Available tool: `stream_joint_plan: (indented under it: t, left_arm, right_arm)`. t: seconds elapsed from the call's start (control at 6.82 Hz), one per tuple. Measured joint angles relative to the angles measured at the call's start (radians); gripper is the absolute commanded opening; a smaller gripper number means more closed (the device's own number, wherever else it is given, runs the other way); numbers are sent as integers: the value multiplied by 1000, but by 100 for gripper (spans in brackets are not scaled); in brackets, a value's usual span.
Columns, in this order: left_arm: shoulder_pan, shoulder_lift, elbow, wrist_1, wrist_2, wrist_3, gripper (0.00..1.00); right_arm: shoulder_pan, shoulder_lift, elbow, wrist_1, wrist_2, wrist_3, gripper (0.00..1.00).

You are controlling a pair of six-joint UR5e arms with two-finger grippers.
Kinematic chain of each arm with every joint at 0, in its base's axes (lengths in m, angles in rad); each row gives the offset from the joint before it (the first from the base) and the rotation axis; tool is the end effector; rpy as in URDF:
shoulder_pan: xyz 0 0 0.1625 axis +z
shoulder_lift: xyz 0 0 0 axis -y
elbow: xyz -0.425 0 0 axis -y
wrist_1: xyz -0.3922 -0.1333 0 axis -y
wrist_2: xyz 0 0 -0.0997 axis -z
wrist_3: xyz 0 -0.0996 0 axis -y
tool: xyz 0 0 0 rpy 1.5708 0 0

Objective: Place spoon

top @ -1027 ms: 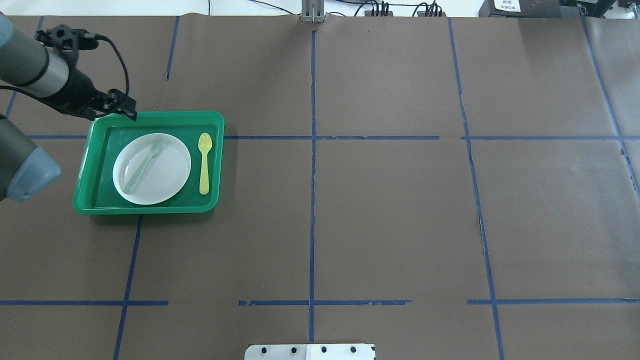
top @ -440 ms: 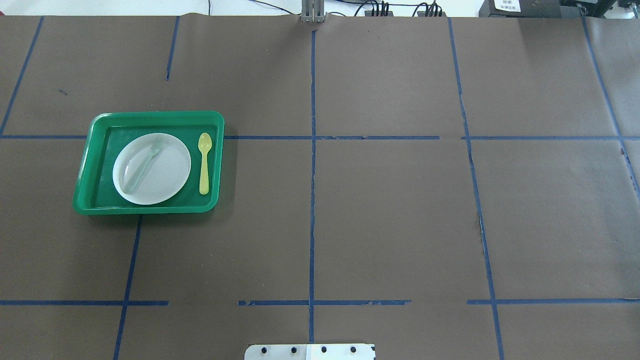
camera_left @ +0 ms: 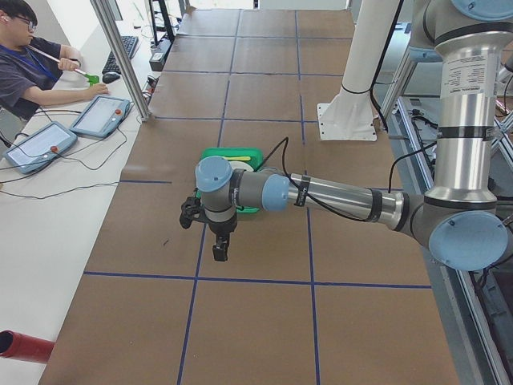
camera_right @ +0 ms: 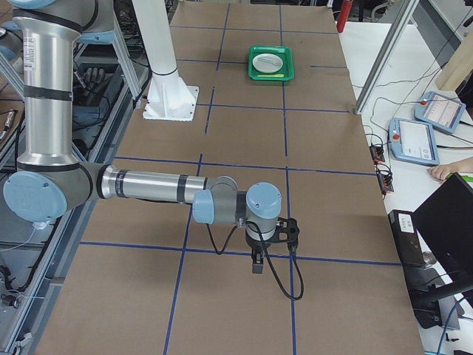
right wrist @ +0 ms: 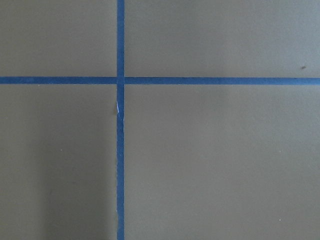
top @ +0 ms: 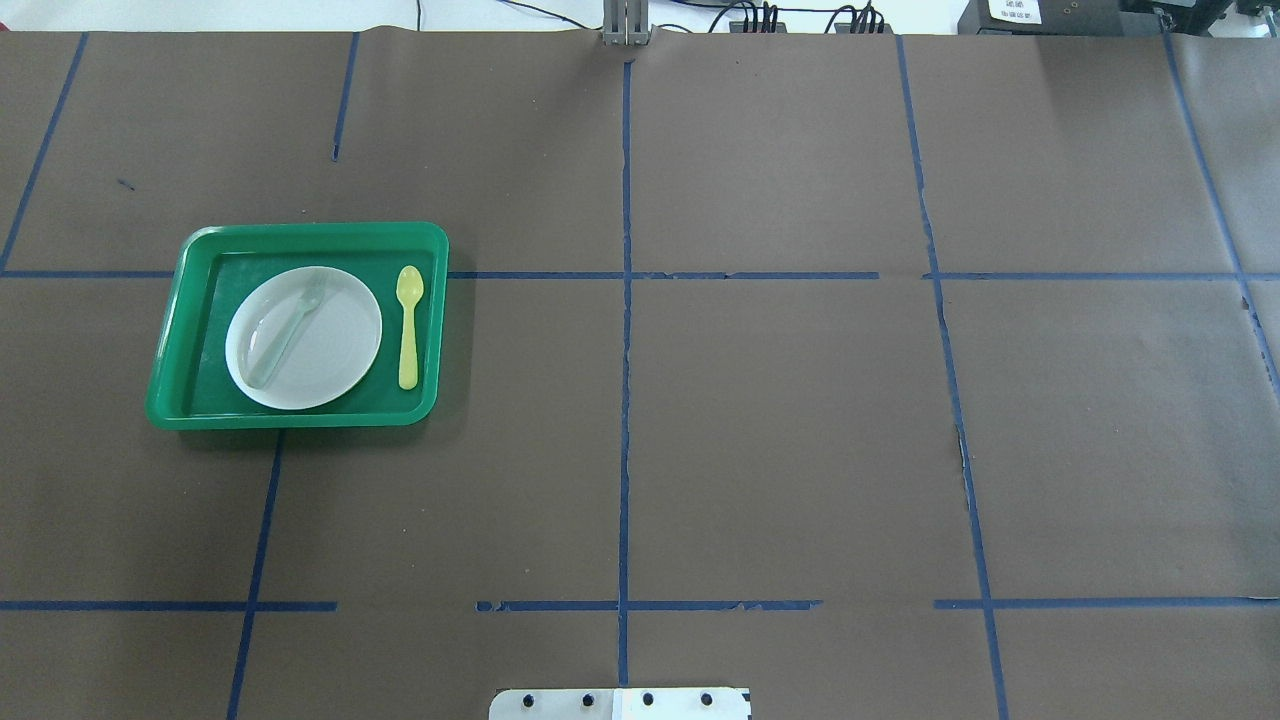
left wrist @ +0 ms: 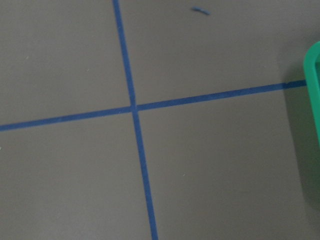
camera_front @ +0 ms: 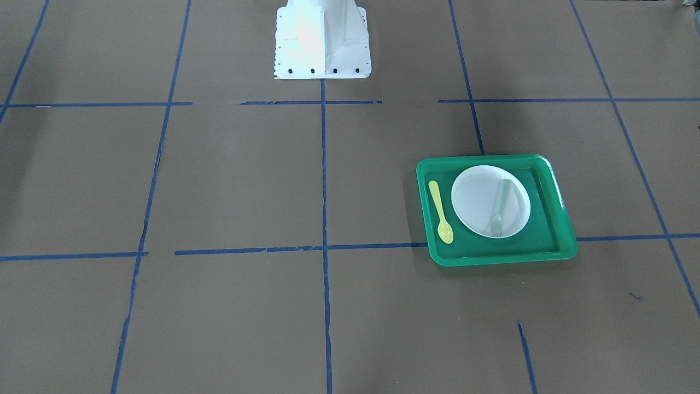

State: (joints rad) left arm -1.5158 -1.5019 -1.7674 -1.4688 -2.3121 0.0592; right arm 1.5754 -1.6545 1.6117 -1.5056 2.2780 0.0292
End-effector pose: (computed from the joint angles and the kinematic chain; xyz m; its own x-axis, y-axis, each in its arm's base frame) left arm -0.0406 -0.4642 0.6074 0.7310 0.1168 -0.6723 -0.0984 0.9930 0.0656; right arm 0.0707 -0.4574 0.6763 0.7598 0.0181 0.6499 -0.0268 0.9996 0.0034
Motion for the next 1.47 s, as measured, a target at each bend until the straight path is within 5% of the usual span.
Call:
stream_joint_plan:
  t: [1.47]
  left_arm:
    - [-46,9,17,-31,-4,121,100]
  right_arm:
    - [0,-1,0,0,0,0,100]
